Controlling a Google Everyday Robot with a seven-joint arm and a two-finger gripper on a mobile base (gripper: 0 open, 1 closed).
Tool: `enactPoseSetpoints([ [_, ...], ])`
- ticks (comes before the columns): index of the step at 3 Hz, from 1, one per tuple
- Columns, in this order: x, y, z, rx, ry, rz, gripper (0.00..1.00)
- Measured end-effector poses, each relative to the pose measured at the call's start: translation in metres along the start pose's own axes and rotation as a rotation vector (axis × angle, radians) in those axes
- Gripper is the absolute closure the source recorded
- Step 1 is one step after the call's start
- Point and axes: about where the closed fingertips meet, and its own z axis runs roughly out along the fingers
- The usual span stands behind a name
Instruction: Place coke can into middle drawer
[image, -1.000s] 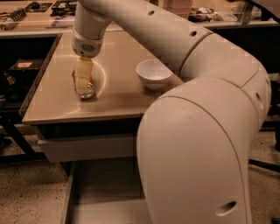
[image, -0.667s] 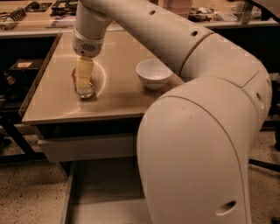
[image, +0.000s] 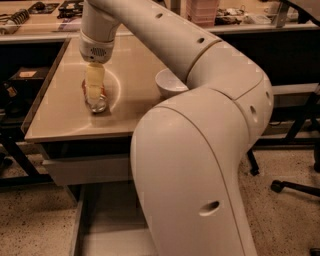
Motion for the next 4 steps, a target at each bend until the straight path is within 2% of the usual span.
enactPoseSetpoints([
  [1,0.000,-0.004,0.007,-0.028,0.000,-0.010,0.00],
  [4,0.005,-0.011,0.031,-0.074,-0.041,0.016,0.00],
])
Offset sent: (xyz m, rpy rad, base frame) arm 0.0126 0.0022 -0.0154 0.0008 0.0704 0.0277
